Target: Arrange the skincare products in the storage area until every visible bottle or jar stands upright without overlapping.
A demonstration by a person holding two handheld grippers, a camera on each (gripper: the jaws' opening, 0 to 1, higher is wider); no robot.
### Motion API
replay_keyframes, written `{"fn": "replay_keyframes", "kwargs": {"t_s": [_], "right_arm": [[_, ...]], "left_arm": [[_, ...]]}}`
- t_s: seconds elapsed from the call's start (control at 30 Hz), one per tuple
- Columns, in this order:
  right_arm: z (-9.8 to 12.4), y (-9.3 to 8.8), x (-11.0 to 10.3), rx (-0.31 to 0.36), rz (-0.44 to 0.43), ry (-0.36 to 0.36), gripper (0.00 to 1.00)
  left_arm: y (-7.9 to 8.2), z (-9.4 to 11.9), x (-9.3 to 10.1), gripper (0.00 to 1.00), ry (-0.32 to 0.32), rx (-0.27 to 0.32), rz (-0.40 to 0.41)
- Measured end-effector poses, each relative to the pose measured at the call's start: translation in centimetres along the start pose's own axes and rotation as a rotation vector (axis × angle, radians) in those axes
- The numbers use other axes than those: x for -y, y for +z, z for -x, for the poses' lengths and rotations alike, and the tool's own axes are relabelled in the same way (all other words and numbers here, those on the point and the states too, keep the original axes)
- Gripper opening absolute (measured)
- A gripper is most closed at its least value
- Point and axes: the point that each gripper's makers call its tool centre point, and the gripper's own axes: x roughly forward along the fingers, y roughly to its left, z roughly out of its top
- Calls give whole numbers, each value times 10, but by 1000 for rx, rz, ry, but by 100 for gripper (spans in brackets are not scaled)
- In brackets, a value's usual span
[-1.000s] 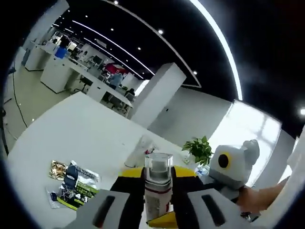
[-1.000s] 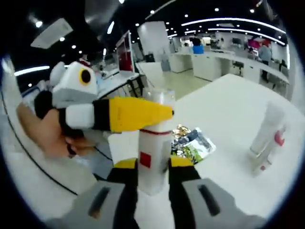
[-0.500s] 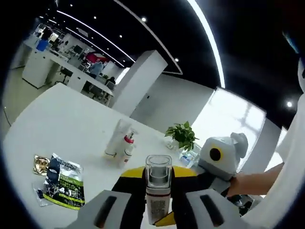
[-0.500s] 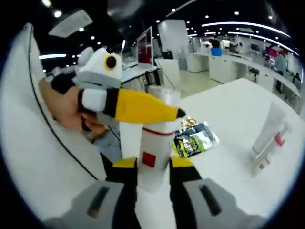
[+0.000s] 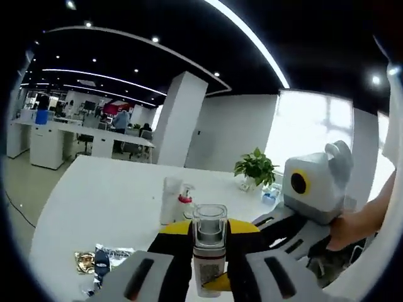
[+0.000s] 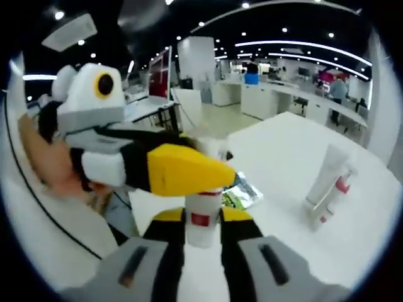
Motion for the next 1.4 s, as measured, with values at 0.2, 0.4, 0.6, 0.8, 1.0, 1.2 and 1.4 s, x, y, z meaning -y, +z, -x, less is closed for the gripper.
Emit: {"fn": "replay_keyframes", "kwargs": {"t_s": [0.2,0.4,0.6,0.8,1.0,1.2,1.4], "right_arm": [[-2,-10,3,1,-6,-13,18],[0,-20,13,20,-73,-43,18],[4,-25,21,24,-99,-80,18],[3,-30,51,61,-192,-135,18],[-6,-50,76,67,-236,-189,18],[-19,-75,93,59,-246,-241,18],[-39,-86,122,80,-233,-310,18]], "left_arm": [[-9,-2,-3,20,-3,-40,67],[-19,3,-6,27,19,-74,74],[-24,15,-20,33,55,-79,110],[-36,33,-38,37,109,-107,42],[-48,44,-49,45,124,-163,40],[-46,56,-62,47,150,-196,29],[-51,75,-81,46,195,-246,26]]}}
